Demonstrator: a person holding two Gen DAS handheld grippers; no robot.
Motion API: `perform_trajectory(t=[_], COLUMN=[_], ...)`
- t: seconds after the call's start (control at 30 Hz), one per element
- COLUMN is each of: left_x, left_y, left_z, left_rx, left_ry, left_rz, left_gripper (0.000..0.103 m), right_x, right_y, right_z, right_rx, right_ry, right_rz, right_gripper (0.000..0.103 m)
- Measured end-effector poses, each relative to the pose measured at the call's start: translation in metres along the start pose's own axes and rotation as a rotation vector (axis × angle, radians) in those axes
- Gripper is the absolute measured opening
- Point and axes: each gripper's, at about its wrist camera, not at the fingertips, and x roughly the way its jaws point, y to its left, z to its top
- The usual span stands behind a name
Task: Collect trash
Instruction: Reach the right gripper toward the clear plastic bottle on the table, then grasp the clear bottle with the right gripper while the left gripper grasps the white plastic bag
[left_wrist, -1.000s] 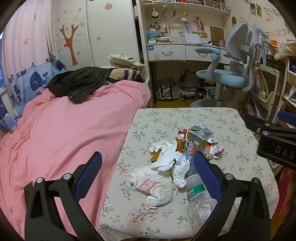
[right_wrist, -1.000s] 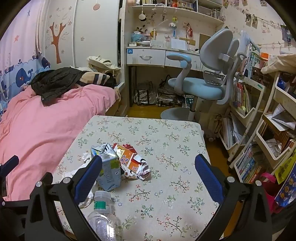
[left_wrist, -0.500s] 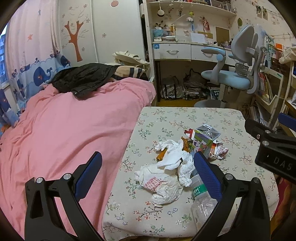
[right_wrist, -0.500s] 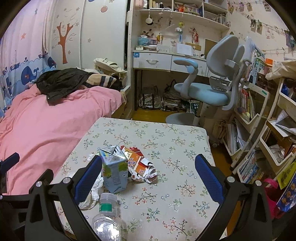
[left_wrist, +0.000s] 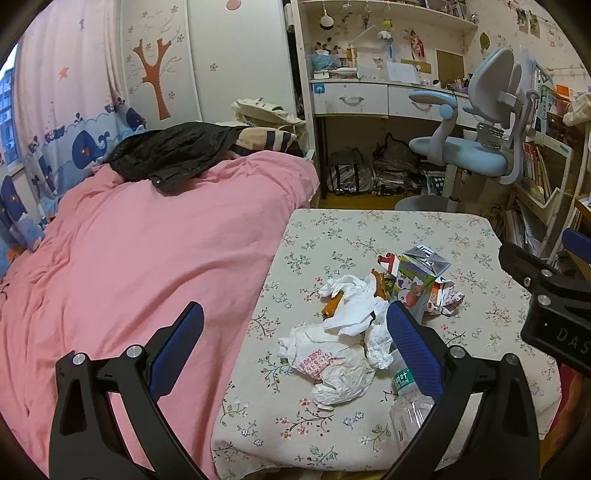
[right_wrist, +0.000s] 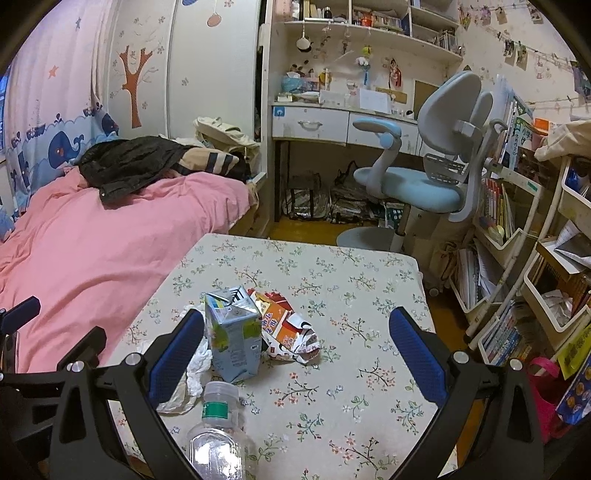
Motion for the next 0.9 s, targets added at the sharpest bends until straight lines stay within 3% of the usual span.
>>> perform_trajectory(t=[0.23, 0.33, 0.57, 0.8, 0.9], left_x=[0.005, 0.008, 0.013, 0.014, 0.014], left_y=[0.006, 0.012, 0.024, 0.032, 0.037], left_z=[0.001, 0.001, 0.002, 0.004, 0.005], left_rx=[-0.01, -0.027, -0.069, -0.092, -0.111], left_ry=[0.021, 0.035, 0.072, 0.086, 0.091], left_rz=[0.021, 0.03, 0.04, 0.038, 0.031], left_gripper=[0.096, 0.096, 0.096, 0.096, 0.096], right_x=[0.012, 0.016, 0.04, 0.055, 0.06], right_y=[0.003, 0.003, 0.008, 0.031, 0.044], right_z=[-0.008, -0.014, -0.04, -0.067, -0.078], right_rx=[-0.039, -0.044, 0.0, -0.012, -0.056], right_ry=[0.06, 0.104, 0.306, 0.443, 0.47], right_rz=[0.017, 0.065, 0.206, 0.271, 0.261], right_gripper=[0.097, 0.097, 0.097, 0.097, 0.097])
